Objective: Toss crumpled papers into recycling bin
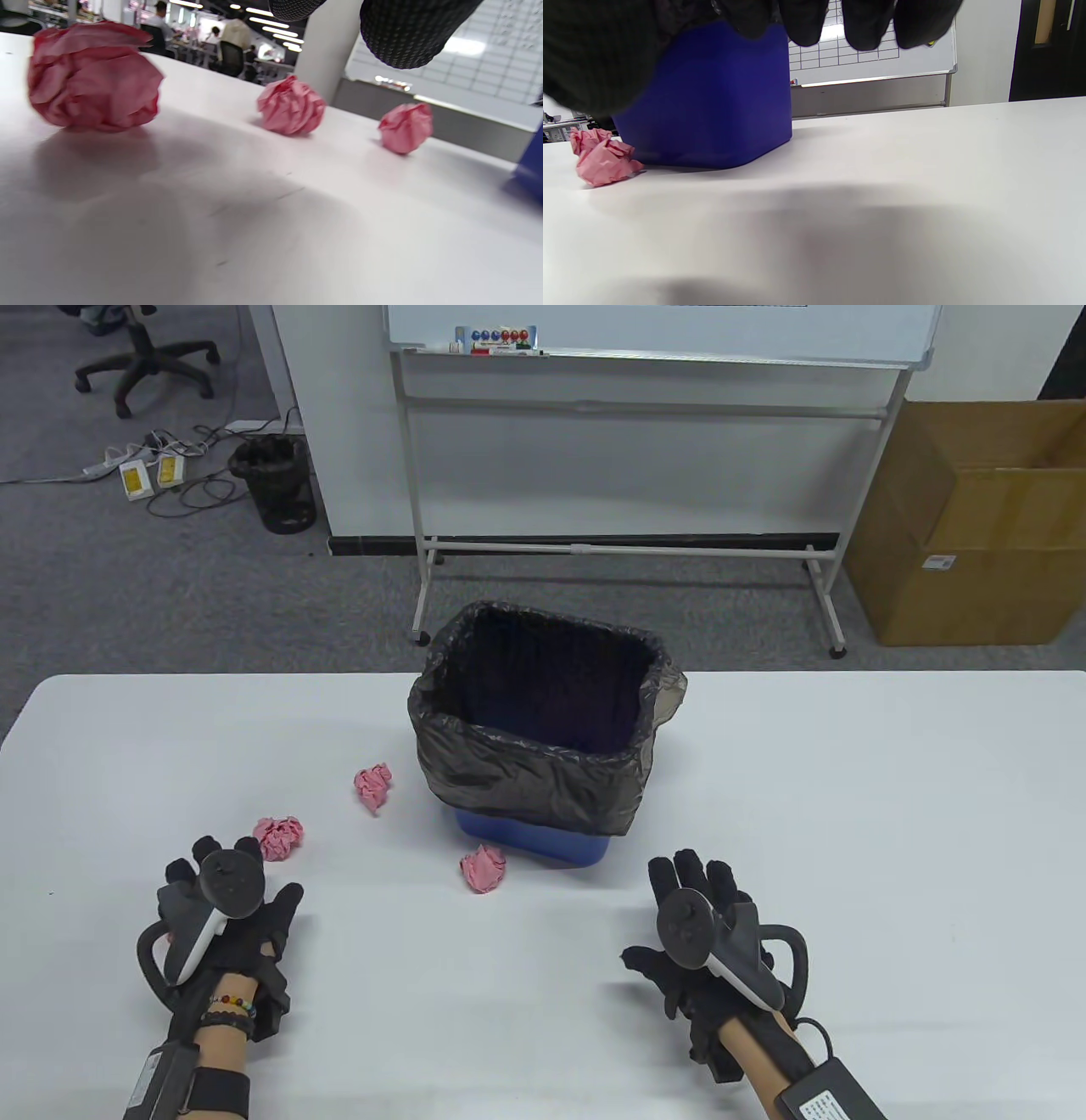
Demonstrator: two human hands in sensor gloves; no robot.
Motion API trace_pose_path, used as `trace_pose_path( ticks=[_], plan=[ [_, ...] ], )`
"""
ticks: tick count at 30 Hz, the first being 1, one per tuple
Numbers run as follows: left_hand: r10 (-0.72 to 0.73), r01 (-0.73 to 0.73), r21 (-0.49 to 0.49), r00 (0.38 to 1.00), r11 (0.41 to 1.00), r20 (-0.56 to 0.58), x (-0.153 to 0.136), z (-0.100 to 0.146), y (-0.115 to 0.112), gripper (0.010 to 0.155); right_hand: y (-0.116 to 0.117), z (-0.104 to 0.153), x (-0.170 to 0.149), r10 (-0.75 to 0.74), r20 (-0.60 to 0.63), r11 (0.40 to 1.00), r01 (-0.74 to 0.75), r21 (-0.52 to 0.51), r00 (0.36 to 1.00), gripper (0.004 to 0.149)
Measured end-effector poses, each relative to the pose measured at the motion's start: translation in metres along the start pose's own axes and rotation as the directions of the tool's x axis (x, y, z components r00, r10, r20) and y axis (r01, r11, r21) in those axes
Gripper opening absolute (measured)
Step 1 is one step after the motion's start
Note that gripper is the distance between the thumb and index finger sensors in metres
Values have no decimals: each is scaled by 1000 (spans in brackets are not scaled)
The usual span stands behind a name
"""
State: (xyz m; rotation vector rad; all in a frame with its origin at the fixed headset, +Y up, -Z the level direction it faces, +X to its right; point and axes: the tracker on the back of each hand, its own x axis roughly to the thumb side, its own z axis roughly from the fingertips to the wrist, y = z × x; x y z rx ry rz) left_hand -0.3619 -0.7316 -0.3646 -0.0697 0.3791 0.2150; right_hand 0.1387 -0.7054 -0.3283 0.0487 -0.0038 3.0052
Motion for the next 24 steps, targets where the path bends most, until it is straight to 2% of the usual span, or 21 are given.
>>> trace_pose_path(
  ticks=[7, 10, 14, 18, 24],
  plan=[
    [-63, 57, -57, 992, 997, -108, -16, -8, -16, 80, 0, 1, 1, 7, 1, 1000, -7, 22, 1000, 100],
    [-104, 98, -47, 984, 994, -148, -18, -8, -16, 75, 1, 1, 1, 8, 1, 1000, -8, 28, 1000, 100],
    [-151, 156, 5, 962, 988, -229, -22, -7, -10, 69, 1, 1, 1, 8, 3, 999, -8, 35, 1000, 99],
    [-130, 150, 48, 949, 988, -287, -23, -4, -3, 66, 1, 1, 1, 6, 0, 999, -6, 36, 1000, 99],
    [-81, 120, 128, 959, 985, -273, -13, 3, 15, 63, 2, 1, 0, 5, -3, 999, -5, 33, 1000, 99]
  ],
)
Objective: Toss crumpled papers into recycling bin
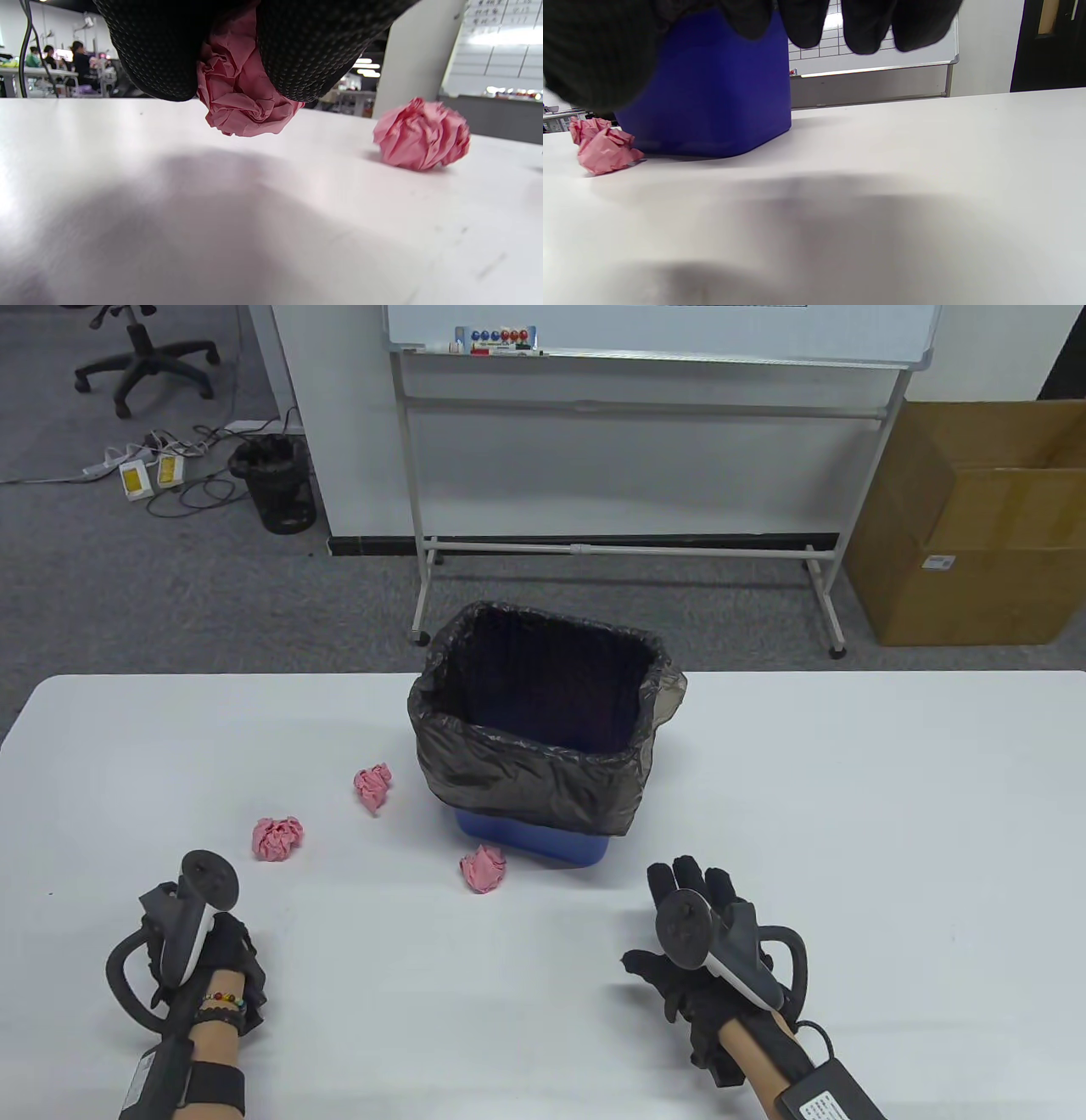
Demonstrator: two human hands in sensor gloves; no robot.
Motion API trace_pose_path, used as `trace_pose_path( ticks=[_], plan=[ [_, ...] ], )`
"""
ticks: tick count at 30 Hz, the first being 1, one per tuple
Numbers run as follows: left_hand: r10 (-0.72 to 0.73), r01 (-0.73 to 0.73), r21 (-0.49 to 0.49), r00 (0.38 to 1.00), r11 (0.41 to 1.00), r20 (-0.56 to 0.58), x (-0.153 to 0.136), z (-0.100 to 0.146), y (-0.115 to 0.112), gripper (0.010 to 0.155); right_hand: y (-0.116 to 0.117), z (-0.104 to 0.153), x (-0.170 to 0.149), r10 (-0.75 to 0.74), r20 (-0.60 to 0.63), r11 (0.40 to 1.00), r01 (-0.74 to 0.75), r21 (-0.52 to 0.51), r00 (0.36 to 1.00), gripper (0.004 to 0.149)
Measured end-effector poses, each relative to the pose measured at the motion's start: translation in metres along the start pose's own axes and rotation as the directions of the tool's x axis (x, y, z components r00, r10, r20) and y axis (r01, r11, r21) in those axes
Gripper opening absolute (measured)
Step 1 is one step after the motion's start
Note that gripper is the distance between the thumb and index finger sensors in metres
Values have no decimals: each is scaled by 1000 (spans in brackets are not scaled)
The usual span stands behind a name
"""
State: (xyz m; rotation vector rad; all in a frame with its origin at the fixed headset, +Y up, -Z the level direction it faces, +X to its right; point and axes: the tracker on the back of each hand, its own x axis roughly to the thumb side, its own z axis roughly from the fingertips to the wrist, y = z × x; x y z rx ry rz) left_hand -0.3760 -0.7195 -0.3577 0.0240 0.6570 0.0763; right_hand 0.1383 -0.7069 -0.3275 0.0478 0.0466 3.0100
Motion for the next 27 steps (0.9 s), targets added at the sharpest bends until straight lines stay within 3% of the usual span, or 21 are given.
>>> trace_pose_path(
  ticks=[9, 20, 27],
  plan=[
    [23, -19, -37, 993, 999, 112, 24, 14, 13, 62, 0, -1, -1, -6, -1, 1000, 6, -3, 1000, 99],
    [62, -34, -93, 949, 995, 310, 73, 49, 26, 63, 3, -1, 0, -1, -8, 1000, 1, 15, 1000, 98],
    [147, -54, -232, 902, 971, 405, 95, 65, 26, 62, 3, -1, -1, -5, -12, 1000, 5, 18, 1000, 98]
  ],
)
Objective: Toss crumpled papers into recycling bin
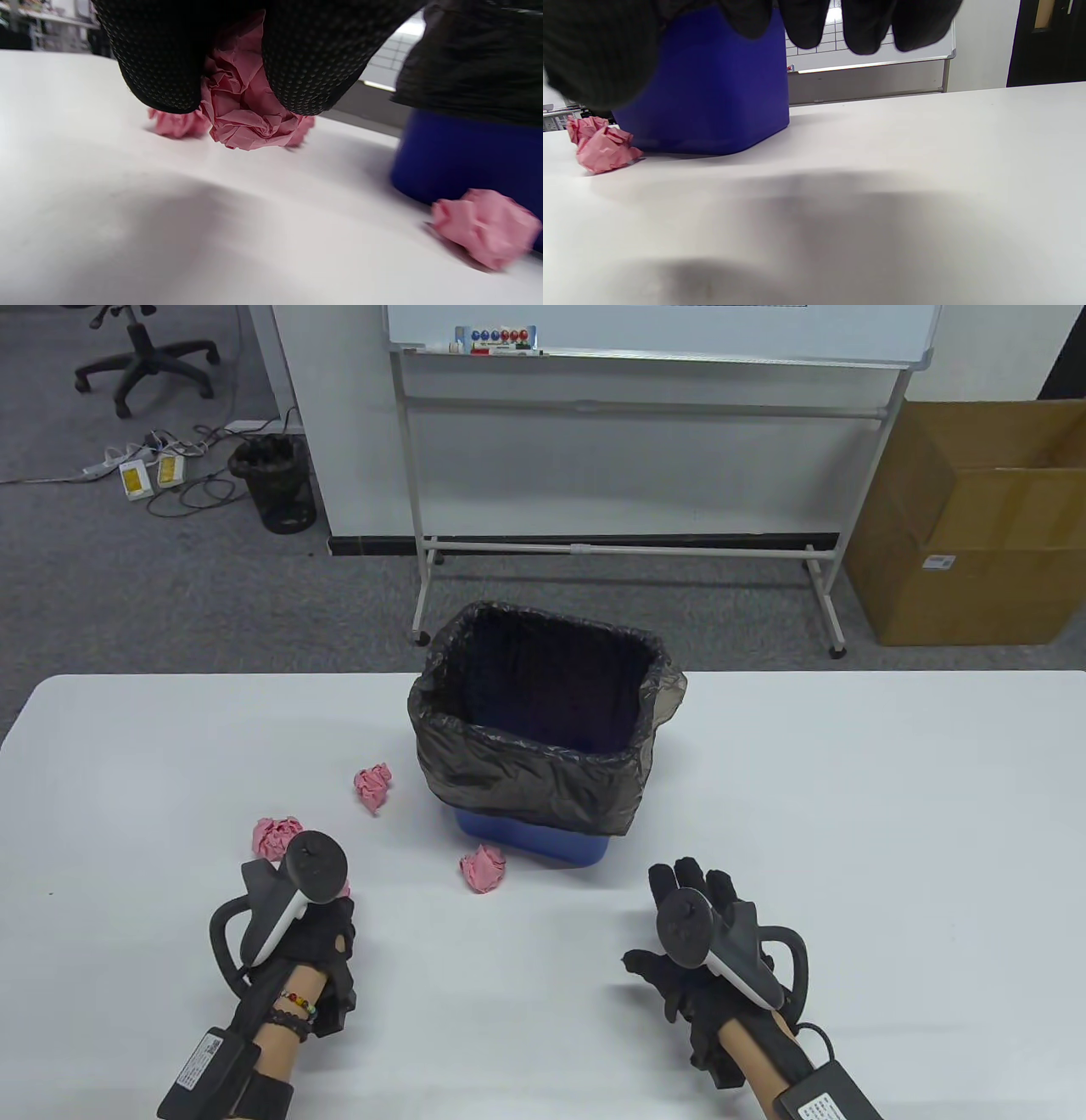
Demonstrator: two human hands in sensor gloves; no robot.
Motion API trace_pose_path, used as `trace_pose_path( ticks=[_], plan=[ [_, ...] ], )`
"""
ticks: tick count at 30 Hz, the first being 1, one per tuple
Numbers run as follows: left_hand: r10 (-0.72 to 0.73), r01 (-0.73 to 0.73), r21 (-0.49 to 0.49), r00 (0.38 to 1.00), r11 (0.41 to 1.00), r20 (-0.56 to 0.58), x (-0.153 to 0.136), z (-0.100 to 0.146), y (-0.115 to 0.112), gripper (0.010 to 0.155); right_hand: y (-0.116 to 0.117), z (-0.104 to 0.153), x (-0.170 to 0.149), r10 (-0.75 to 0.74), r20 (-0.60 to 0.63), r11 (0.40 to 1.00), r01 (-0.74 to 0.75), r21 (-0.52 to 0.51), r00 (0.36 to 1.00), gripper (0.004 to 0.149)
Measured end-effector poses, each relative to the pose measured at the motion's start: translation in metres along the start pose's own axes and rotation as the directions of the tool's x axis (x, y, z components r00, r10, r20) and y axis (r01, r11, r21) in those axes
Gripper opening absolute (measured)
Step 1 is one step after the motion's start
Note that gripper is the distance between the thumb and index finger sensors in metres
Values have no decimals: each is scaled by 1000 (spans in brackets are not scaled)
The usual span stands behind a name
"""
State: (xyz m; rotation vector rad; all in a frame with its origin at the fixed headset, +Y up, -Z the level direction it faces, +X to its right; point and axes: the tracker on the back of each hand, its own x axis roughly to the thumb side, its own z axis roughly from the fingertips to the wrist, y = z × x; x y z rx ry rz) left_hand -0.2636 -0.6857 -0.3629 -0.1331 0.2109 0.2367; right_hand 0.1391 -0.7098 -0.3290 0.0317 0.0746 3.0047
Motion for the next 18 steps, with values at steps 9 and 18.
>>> trace_pose_path(
  ticks=[9, 18],
  plan=[
    [145, -112, -207, 978, 972, 152, 52, 2, -3, 62, 0, 0, -1, -3, -1, 1000, 3, 5, 1000, 98],
    [356, -206, -445, 890, 872, 285, 110, 5, 16, 62, -2, -1, -3, -16, -1, 1000, 16, 7, 1000, 97]
  ],
)
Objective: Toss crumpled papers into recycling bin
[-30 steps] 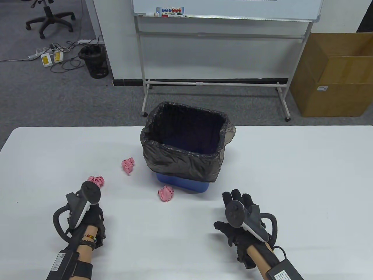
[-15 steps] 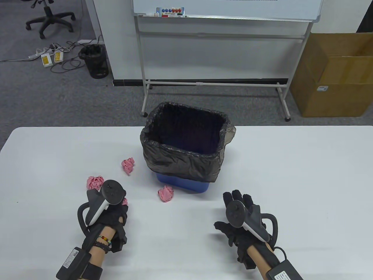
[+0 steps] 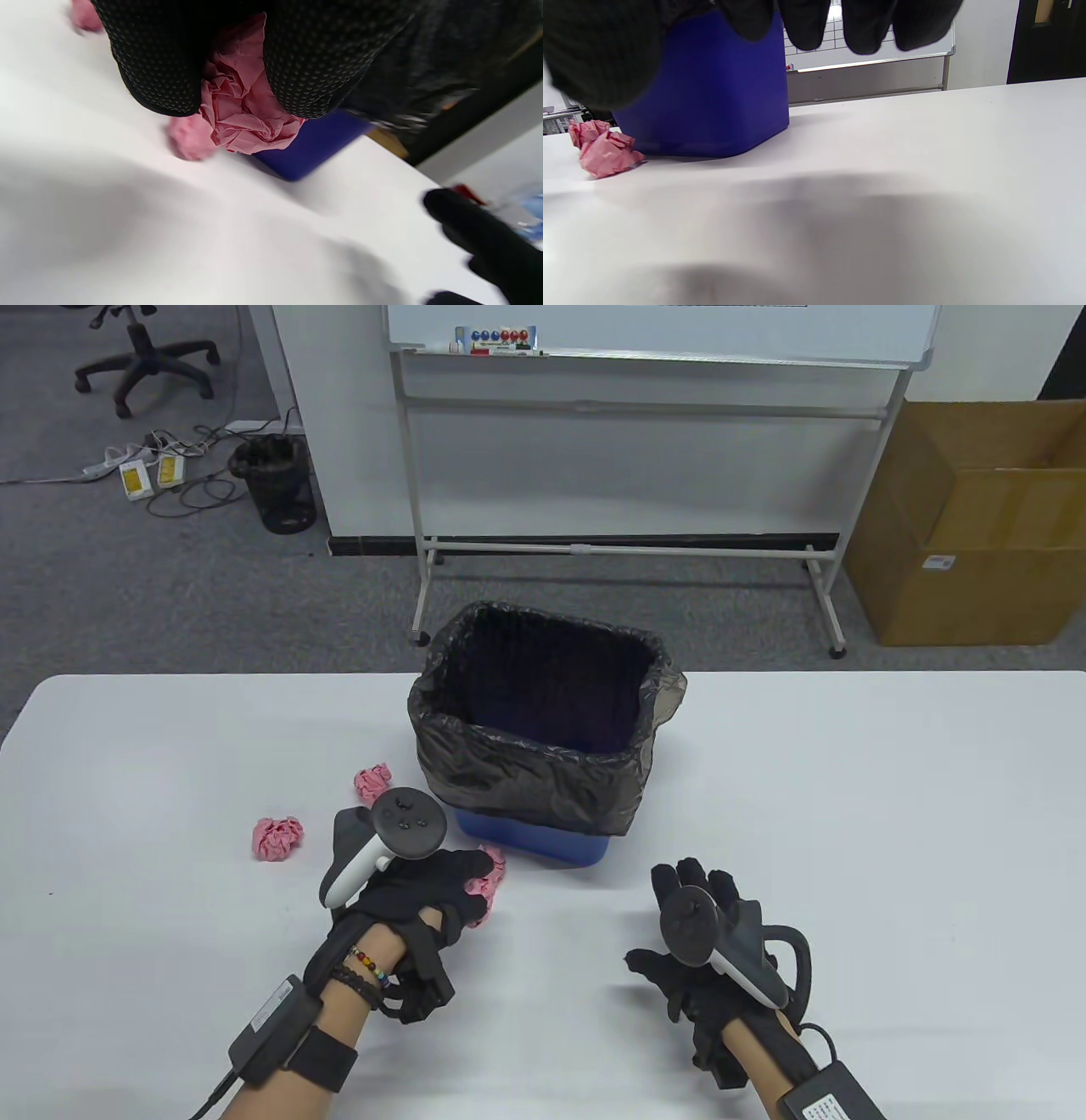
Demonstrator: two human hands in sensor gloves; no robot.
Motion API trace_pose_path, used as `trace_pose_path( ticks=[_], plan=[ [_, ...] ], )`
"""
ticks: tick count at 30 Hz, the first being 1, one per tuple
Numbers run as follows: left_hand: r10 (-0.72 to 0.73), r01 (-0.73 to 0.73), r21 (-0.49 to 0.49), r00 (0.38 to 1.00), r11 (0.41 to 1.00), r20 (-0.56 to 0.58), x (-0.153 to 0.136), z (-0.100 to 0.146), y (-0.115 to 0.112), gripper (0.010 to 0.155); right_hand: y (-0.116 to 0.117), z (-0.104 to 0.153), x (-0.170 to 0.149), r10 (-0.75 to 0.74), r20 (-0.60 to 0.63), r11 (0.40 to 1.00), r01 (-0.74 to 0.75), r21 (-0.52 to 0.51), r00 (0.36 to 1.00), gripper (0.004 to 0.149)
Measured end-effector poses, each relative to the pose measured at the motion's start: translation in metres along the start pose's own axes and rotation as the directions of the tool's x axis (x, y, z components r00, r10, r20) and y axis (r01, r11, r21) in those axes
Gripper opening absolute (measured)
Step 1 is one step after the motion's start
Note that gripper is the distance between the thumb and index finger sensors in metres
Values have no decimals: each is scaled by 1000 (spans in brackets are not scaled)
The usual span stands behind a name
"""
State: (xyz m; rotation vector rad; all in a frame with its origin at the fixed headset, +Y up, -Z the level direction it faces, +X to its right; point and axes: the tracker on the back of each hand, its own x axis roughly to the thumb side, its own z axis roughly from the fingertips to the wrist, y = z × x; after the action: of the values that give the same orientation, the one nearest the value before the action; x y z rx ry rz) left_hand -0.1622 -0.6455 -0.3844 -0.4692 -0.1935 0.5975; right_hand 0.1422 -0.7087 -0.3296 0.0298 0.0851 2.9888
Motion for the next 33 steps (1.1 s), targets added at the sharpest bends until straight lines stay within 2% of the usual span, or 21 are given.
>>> trace_pose_path(
  ticks=[5, 9, 12, 16, 18, 19, 21, 22, 24, 28, 33],
  plan=[
    [113, -97, -99, 978, 990, 173, 39, -8, 14, 62, 0, 0, -1, -5, -1, 1000, 5, 1, 1000, 97],
    [150, -126, -94, 933, 988, 326, 74, -14, 34, 62, 0, 0, 0, 8, 2, 1000, -8, 3, 1000, 97],
    [227, -223, -58, 882, 973, 414, 93, -18, 54, 62, -1, 1, 0, 2, 8, 1000, -2, 0, 1000, 97],
    [223, -317, 101, 827, 943, 516, 105, -24, 78, 62, -3, 3, 2, -1, 20, 1000, 1, -2, 1000, 97],
    [181, -343, 240, 838, 908, 515, 108, -27, 87, 61, -3, 4, 3, -2, 28, 1000, 2, -4, 1000, 97],
    [118, -322, 349, 860, 880, 496, 110, -28, 92, 62, -3, 4, 4, -2, 32, 1000, 3, -3, 999, 97],
    [-21, -218, 531, 913, 819, 408, 111, -31, 95, 66, -3, 4, 5, -3, 35, 1000, 3, -3, 999, 97],
    [-111, -116, 580, 933, 806, 342, 111, -36, 95, 73, -3, 5, 5, -4, 37, 1000, 4, -3, 999, 97],
    [-249, 73, 589, 943, 805, 223, 108, -40, 94, 88, -3, 5, 4, -6, 40, 1000, 6, 2, 999, 96],
    [-202, 25, 574, 948, 818, 248, 100, -37, 93, 83, -3, 4, 4, -11, 36, 1000, 10, 6, 999, 97],
    [-244, 72, 588, 945, 806, 219, 90, -25, 93, 80, -3, 5, 4, -11, 32, 1000, 11, 2, 999, 96]
  ],
)
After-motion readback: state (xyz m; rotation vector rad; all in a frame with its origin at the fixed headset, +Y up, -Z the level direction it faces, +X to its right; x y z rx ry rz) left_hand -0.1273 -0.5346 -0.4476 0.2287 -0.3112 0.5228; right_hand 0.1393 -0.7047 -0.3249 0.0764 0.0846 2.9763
